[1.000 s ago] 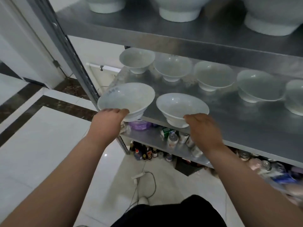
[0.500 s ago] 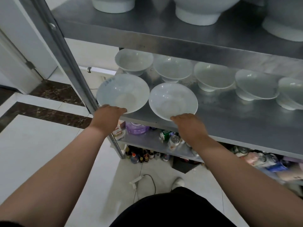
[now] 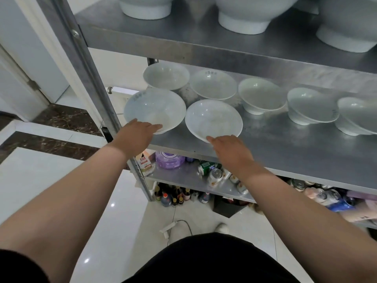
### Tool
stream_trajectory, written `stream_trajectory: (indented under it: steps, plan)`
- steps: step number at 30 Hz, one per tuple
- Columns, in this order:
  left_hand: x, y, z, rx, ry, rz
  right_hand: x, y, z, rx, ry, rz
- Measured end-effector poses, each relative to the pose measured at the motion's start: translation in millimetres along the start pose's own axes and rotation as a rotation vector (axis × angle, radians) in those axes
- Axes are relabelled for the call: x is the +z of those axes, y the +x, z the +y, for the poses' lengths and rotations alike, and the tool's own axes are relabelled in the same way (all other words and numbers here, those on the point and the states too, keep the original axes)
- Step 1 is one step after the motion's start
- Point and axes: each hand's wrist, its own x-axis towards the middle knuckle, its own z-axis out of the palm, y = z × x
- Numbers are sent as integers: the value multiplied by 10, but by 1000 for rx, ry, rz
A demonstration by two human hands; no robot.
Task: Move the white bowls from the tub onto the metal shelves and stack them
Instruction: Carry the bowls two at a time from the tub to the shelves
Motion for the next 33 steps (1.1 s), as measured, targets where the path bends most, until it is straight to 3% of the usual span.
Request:
stream_trajectory:
  steps: [4,7,14,17,21,24,33]
  plan:
    - [-72,-79,85,-27,-40,-57,-81,-26,-6,16,25,-56]
    - [-235,-46,171,-38,-75,-103,-172,-144,30,44,150,42]
    - [-545,-617,1039,-50,-657,0,-295,-1337,123,234,643,38]
    - [-475,-923,1555,15,-839,-150,-159,-1992,130,413,903,-8]
    - [-272,-1067,2214,45,-978,-274,-38,-2796,138,717,1166,64]
    - [-196,-1021,2682,37,-1067,-389,42,-3377,214,869,1221,85]
    - [-464,-802,4465,290,-1042,-634,115,-5023,403,1256,1333,247]
